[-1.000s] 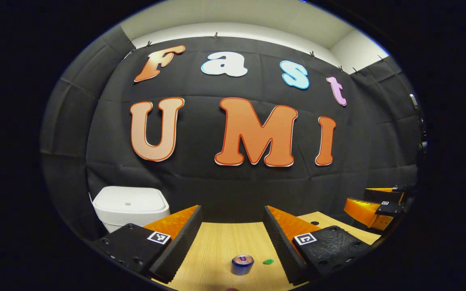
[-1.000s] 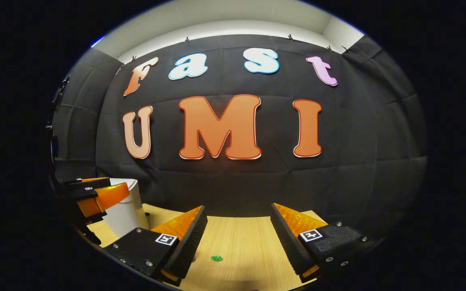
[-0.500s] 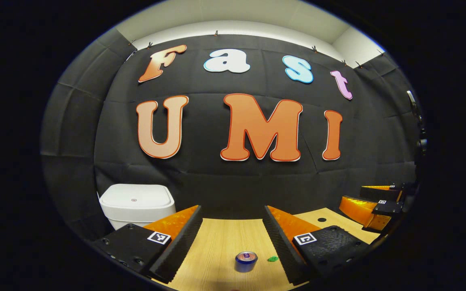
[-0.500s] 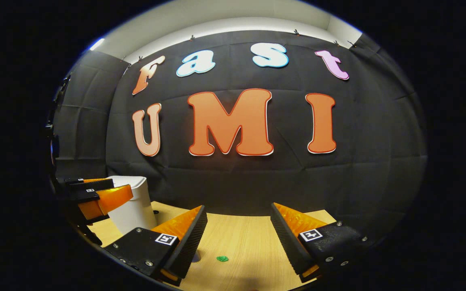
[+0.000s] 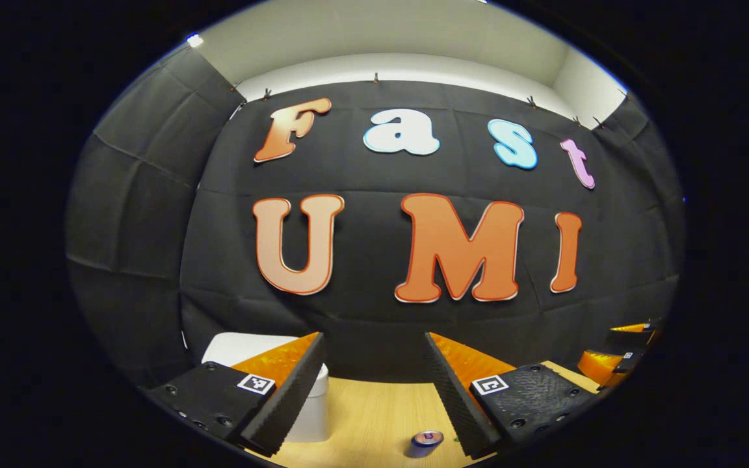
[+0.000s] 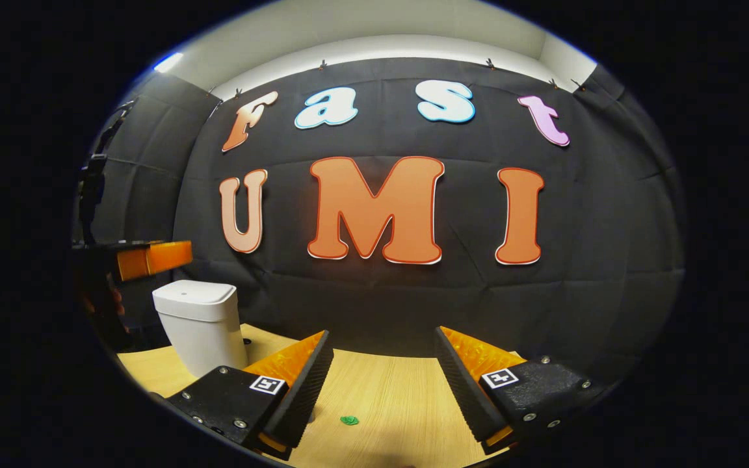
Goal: Press the lid of the desktop garbage bin to open it, pick up the crumpled paper on the desktop and throw it into the bin, then pick up the pop can on the desktop and drop it into the bin, and finally close the garbage bin lid.
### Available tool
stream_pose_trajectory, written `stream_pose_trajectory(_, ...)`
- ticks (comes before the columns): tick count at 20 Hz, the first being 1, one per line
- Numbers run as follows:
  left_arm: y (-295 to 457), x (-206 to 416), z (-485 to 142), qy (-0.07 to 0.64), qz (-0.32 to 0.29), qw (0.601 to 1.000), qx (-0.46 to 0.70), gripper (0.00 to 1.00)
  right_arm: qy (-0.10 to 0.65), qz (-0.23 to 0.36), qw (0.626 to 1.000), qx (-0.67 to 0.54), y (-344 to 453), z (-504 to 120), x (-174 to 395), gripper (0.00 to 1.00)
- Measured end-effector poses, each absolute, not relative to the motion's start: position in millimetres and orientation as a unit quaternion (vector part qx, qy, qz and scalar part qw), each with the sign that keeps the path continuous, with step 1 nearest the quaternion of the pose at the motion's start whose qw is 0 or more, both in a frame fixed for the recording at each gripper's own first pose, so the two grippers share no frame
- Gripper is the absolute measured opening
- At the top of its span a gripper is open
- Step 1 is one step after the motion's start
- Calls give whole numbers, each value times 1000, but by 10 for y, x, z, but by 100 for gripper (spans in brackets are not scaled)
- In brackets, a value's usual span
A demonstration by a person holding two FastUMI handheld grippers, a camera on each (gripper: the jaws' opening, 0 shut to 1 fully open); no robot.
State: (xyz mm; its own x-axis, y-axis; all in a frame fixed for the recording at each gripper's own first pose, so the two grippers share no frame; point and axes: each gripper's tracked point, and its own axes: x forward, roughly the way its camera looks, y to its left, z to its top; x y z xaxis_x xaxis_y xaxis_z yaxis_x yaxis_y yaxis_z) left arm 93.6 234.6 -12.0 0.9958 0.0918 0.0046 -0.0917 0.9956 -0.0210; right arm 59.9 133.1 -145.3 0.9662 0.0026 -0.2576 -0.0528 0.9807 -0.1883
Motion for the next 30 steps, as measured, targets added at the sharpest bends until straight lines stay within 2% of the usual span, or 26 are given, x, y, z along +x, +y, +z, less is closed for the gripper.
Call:
stream_pose_trajectory(1,2535,994,-95,1,65,998,0,92,131,14,987,-95,1336,-1461,595,94)
stream_pose_trajectory(3,2855,1082,-138,13,93,995,18,72,136,14,986,-92,1359,-1492,599,94)
stream_pose_trajectory(7,3318,1402,-569,70,98,992,-27,21,149,14,985,-85,1389,-1596,560,94)
stream_pose_trajectory(8,3478,1463,-718,89,109,990,-31,18,152,13,985,-85,1388,-1611,555,94)
stream_pose_trajectory(9,3630,1533,-875,118,115,986,-38,0,156,12,984,-84,1381,-1642,548,94)
stream_pose_trajectory(12,3849,1608,-1357,171,107,975,-88,0,165,6,983,-84,1328,-1711,524,94)
stream_pose_trajectory(16,3969,1670,-1713,214,112,967,-79,0,179,-4,980,-82,1250,-1823,527,94)
stream_pose_trajectory(22,3920,1704,-1758,238,103,964,-58,0,206,0,974,-89,1238,-2078,534,94)
stream_pose_trajectory(26,3961,1743,-1481,200,117,973,-6,0,240,16,968,-65,1290,-2358,528,94)
stream_pose_trajectory(29,3906,1791,-799,84,119,989,35,1,270,23,961,-61,1275,-2633,507,94)
stream_pose_trajectory(30,3841,1717,-626,63,118,990,44,6,280,29,958,-62,1280,-2718,504,94)
